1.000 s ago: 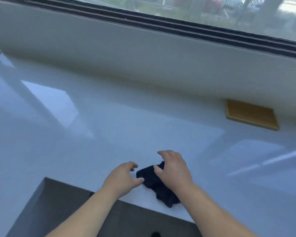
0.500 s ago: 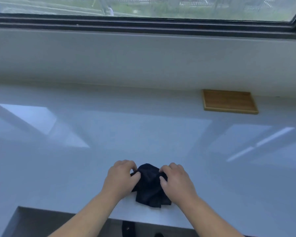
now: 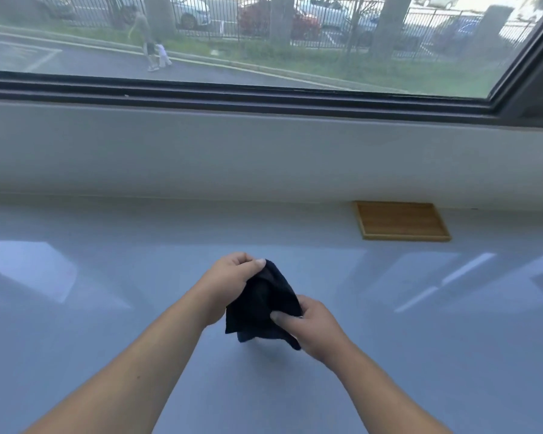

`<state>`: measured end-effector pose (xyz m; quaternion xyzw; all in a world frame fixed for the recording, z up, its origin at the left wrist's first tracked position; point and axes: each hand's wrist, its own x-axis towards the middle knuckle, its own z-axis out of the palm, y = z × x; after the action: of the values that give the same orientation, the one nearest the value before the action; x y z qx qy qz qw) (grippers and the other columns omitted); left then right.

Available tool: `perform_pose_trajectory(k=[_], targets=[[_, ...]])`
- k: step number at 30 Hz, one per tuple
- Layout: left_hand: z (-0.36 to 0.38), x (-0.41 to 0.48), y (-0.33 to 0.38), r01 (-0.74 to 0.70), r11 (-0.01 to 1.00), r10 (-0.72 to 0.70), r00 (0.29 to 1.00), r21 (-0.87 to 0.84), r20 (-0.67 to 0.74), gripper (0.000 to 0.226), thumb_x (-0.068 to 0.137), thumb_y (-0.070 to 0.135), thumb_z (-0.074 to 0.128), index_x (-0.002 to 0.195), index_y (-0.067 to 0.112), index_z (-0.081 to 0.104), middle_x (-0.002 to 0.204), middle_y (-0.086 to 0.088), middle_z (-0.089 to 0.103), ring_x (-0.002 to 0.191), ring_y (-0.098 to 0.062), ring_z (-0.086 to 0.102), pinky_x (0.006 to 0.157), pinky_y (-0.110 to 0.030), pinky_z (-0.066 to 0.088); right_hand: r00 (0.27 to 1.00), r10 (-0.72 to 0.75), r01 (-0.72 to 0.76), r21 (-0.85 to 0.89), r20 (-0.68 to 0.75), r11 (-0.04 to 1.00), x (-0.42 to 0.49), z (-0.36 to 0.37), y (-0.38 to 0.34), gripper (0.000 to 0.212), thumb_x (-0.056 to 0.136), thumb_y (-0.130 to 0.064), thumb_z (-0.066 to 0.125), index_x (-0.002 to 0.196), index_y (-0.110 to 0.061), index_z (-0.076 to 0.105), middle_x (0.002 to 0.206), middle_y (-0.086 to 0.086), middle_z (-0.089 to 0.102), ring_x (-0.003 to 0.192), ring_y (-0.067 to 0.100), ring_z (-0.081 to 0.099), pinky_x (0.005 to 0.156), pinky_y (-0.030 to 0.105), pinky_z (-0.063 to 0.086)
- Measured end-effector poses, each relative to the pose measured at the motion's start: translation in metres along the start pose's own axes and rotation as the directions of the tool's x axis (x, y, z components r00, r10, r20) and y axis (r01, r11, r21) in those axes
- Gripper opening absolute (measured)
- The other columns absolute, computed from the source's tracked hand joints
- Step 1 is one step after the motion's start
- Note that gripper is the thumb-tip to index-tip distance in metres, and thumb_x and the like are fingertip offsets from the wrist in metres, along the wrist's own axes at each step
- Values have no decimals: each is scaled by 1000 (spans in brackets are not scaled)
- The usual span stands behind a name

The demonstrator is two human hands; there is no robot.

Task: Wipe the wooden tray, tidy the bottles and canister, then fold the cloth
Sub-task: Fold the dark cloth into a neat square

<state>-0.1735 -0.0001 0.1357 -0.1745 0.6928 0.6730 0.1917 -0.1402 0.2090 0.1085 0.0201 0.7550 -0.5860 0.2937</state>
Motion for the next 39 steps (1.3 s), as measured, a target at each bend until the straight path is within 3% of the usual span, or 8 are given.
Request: perform_pose_trajectory(k=[9,16,19,24,29,33,36,39], targets=[[-5,28,-18,156,987,-155,988,-30,13,47,100,58,59,112,14,70,89,-12,75,70,-24,65,69,-36,51,986,16,-103,544,163,833,24,-42,-35,52,111,-45,36,141,-7,56,131,24,69,105,38,66,82,49,46],[23,15,-60,227,958,-146,913,-177,381,116,57,106,27,151,42,50,158,16,50,148,-6,40,124,-50,22,960,-31,-213,799,278,562,40,-65,-62,68,105,-56,41,135,-2,68,144,23,62,133,34,60,111,49,47],[43,12,-59,161,935,6,884,-317,468,101,67,98,35,156,51,36,166,19,36,153,-7,31,126,-52,19,956,-99,-193,844,277,500,43,-75,-68,69,104,-53,50,146,1,55,150,24,56,138,35,54,123,51,33],[60,25,-37,102,802,47,972,-588,231,75,79,44,89,144,19,62,147,-8,63,135,-23,59,101,-41,55,961,-71,-178,794,268,582,51,-94,-55,51,99,-6,55,149,0,49,150,30,52,130,41,57,114,54,44],[41,25,-19,84,744,63,979,-663,194,56,89,34,77,137,7,66,132,-18,70,116,-33,69,88,-45,57,988,138,-147,659,66,737,61,-116,-43,17,103,1,44,111,-4,58,104,19,66,82,31,66,72,39,51],[32,29,-13,67,816,24,988,-574,150,48,85,27,78,126,3,72,124,-21,73,109,-34,70,88,-43,57,968,246,-226,604,50,764,60,-123,-37,9,108,-8,44,110,-10,53,105,18,66,83,32,61,70,40,50],[28,32,-10,46,843,-62,998,-536,-11,34,77,24,75,102,2,74,114,-22,68,98,-34,67,88,-46,52,972,233,-202,572,20,795,60,-138,-39,18,105,-2,44,116,-13,52,123,21,54,91,35,58,70,40,46],[21,29,-16,95,843,-116,993,-530,-5,24,69,20,78,87,6,73,105,-20,68,97,-35,68,102,-54,54,969,234,-139,613,-78,778,63,-155,-42,61,104,6,43,161,-14,28,146,21,47,105,36,66,78,44,54]])
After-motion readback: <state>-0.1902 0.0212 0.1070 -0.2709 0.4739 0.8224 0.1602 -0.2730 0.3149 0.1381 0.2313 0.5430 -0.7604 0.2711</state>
